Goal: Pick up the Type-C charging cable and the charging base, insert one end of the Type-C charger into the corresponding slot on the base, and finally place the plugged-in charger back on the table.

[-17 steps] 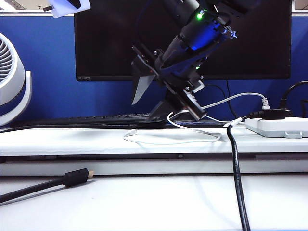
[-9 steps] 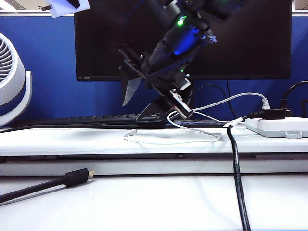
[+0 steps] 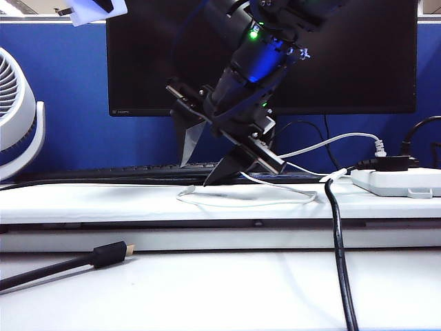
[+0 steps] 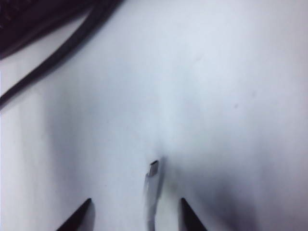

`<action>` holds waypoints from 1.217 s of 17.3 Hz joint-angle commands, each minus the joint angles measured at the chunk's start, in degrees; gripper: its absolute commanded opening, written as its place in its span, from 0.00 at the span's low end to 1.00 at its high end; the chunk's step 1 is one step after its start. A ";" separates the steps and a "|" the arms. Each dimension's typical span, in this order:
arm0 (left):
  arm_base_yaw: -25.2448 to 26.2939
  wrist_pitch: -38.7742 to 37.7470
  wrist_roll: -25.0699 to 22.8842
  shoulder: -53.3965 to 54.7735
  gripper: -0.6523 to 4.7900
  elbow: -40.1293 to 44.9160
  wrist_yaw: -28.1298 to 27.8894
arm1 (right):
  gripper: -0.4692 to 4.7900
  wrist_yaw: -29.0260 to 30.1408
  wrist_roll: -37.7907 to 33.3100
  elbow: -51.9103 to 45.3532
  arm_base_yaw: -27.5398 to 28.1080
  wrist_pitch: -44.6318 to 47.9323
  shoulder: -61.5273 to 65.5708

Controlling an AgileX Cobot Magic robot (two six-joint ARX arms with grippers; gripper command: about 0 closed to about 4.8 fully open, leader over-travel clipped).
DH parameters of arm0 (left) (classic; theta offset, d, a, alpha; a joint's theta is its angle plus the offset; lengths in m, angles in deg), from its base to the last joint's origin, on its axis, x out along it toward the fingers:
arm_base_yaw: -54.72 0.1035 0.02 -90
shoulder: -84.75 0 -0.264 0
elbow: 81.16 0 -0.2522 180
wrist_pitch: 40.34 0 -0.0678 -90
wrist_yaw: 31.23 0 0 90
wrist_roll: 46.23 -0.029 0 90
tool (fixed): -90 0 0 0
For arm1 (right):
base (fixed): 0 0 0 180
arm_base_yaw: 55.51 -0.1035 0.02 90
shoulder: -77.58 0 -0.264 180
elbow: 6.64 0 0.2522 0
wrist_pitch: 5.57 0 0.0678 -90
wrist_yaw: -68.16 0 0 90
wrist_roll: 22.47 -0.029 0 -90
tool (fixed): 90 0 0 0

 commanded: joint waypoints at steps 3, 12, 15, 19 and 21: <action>0.04 0.85 0.24 -0.39 0.11 -0.39 0.28 | 0.51 0.48 0.52 0.33 -1.07 0.50 1.46; 0.07 -0.04 0.24 -0.42 0.11 -0.39 0.26 | 0.08 0.59 7.08 1.79 -1.42 -0.37 2.99; 0.07 -0.04 0.24 -0.42 0.11 -0.39 0.26 | 0.08 0.35 14.45 1.84 -0.90 -2.32 1.70; 0.07 -0.11 0.24 -0.42 0.11 -0.39 0.26 | 0.08 -2.45 24.02 1.84 0.11 -2.82 -2.49; 0.07 -0.11 0.24 -0.42 0.11 -0.39 0.26 | 0.08 2.27 27.43 1.86 0.66 -0.96 -2.58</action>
